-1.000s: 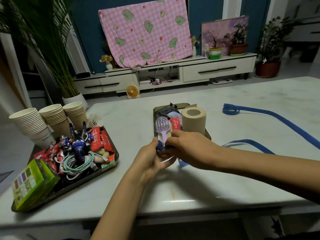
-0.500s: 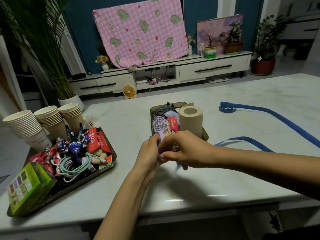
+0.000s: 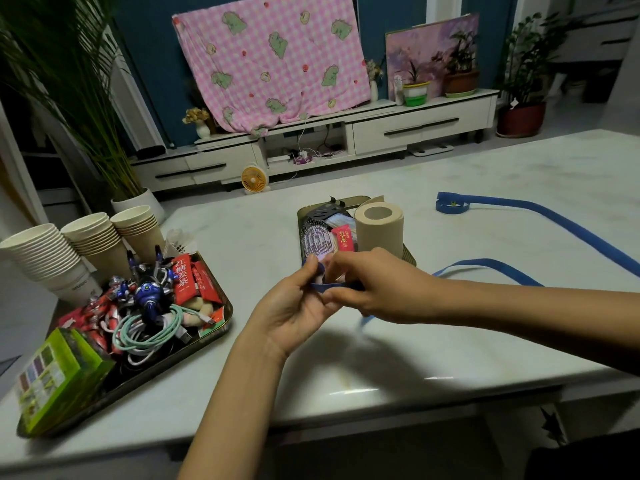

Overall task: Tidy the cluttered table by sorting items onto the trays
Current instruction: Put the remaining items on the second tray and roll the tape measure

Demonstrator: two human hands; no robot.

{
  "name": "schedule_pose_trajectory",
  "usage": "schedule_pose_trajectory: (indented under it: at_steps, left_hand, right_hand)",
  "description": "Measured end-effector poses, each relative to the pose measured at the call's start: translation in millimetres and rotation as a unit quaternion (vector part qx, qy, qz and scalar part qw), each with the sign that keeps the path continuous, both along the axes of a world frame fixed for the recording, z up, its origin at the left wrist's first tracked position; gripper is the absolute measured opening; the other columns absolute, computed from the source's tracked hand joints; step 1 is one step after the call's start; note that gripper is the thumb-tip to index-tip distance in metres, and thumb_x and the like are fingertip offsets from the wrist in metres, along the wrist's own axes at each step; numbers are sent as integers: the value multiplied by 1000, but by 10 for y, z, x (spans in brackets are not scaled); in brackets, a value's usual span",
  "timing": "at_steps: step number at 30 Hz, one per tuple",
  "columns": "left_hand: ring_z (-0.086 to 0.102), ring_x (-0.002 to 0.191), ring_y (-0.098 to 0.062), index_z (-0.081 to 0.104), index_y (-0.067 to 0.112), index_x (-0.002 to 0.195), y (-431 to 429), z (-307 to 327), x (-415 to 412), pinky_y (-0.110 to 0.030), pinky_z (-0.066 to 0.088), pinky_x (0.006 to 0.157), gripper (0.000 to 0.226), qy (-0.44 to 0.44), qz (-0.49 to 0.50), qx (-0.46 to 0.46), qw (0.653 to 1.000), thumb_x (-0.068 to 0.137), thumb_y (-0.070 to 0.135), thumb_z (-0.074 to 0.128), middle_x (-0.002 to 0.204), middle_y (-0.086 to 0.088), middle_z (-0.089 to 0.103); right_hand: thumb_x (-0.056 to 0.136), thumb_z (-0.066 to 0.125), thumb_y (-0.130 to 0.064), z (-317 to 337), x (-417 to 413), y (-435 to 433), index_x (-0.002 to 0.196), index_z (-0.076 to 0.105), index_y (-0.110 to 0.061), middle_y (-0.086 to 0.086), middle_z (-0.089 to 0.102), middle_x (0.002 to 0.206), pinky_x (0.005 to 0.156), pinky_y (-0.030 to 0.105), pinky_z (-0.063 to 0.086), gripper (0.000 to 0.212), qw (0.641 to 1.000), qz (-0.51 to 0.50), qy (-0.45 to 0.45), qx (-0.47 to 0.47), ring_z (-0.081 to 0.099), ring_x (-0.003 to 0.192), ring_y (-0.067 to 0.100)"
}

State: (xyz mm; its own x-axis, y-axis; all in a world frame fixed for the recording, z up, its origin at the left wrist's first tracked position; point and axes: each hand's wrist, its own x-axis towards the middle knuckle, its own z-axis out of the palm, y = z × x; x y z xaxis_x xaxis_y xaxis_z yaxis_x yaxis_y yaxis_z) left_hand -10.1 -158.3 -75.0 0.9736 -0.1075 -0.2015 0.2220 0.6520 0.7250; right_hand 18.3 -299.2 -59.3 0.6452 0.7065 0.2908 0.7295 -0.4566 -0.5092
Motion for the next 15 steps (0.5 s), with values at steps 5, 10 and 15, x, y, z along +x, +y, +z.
schedule_pose_trajectory:
  at_steps: [5,10,15]
  left_hand:
    - [70,67,-23,57,5,93,76,10,-38,-41,55,77,29,-15,-68,127,989,98,23,35,81,-15,72]
    - [66,98,-34,63,3,106,169,23,-88,-39,57,78,38,-42,-159,241,956,88,30,43,99,-18,70]
    - [64,102,-36,59,-6,112,223,53,-120,-36,58,77,44,-50,-188,284,939,86,28,49,108,-27,65]
  right_hand:
    - [87,60,-32,55,28,-21,106,50,-17,-4,57,77,64,31,43,26,998,-35,-57,-18,52,72,16]
    - [89,60,-25,82,92,-54,122,55,-13,6,66,89,67,25,46,36,999,36,-14,-25,59,75,17]
    - [88,62,-23,78,75,-72,118,61,-10,4,67,101,74,23,48,32,997,76,3,-9,62,85,15]
